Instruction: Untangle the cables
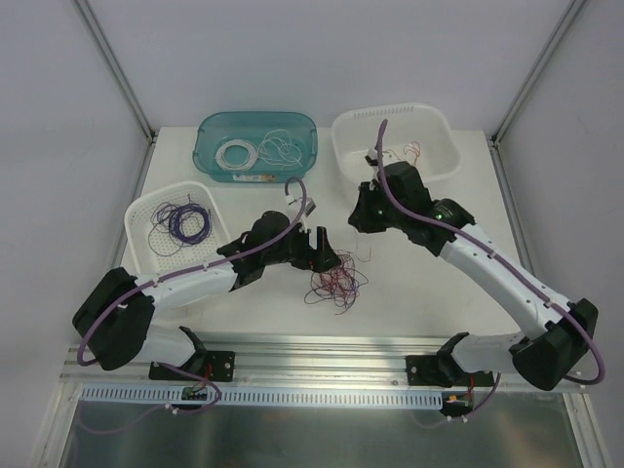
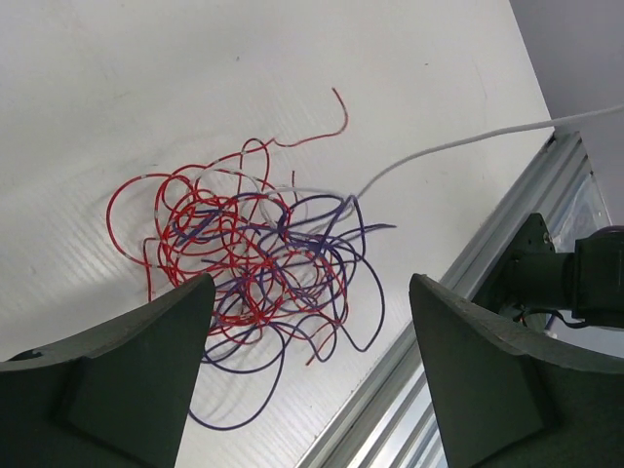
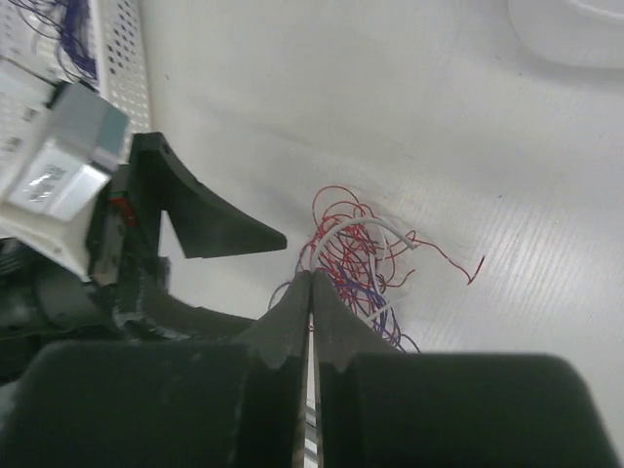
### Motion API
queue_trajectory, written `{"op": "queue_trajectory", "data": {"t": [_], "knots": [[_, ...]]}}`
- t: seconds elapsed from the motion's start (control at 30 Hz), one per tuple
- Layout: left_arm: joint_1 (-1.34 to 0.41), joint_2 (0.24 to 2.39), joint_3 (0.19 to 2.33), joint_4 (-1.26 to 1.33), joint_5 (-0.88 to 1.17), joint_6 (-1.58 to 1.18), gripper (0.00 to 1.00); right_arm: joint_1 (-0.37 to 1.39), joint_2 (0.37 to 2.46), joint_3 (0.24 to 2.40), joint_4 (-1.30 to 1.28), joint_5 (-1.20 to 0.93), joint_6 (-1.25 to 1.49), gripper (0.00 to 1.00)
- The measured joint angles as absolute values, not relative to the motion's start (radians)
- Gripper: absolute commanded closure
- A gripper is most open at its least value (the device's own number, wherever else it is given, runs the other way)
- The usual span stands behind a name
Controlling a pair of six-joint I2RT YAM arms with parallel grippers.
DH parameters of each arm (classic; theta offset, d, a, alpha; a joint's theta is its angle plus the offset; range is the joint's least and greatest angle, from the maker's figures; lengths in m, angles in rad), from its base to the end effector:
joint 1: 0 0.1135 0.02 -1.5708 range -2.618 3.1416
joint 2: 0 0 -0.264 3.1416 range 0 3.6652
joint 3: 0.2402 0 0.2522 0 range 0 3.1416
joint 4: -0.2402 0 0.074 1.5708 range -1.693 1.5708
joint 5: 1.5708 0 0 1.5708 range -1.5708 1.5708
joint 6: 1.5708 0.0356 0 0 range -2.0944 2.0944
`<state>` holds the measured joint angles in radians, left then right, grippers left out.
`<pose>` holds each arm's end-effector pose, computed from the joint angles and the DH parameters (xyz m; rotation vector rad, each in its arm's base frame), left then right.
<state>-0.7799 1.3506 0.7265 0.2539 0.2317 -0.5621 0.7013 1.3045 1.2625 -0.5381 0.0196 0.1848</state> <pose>0.2057 -0.2150 0.2374 0.3932 2.0623 -1.0816 0.2216 0.1862 0.3578 -0.5486 2.1222 0.4883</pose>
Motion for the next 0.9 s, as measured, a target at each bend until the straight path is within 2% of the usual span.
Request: {"op": "queue_trajectory", "data": {"t": [0.37,0.47,0.6,0.7,0.8,0.83,0.9], "knots": [[-0.780,1.395,0.714,0.407,0.235,-0.503,0.19,0.677,1.216,1.478,-0.555,-0.057,0.227,0.99],[-0.780,1.411,0.726,0.415,0.234,-0.494,0.22,0.674,1.216,1.554,-0.559,-0.081,0.227,0.99],[-0.780,1.436,0.732,0.431,0.220,-0.485,0.30,0.673,1.208,1.628,-0.550,-0.113,0.226,0.99],[-0.780,1.467,0.732,0.431,0.184,-0.488,0.42,0.673,1.205,1.665,-0.546,-0.132,0.226,0.99],[-0.780,1.501,0.732,0.427,0.148,-0.501,0.65,0.672,1.201,1.682,-0.538,-0.150,0.226,0.99],[-0.779,1.508,0.732,0.424,0.144,-0.505,0.84,0.672,1.200,1.684,-0.535,-0.155,0.226,0.99],[-0.779,1.515,0.732,0.419,0.133,-0.513,1.00,0.670,1.196,1.684,-0.533,-0.163,0.226,0.99]]}}
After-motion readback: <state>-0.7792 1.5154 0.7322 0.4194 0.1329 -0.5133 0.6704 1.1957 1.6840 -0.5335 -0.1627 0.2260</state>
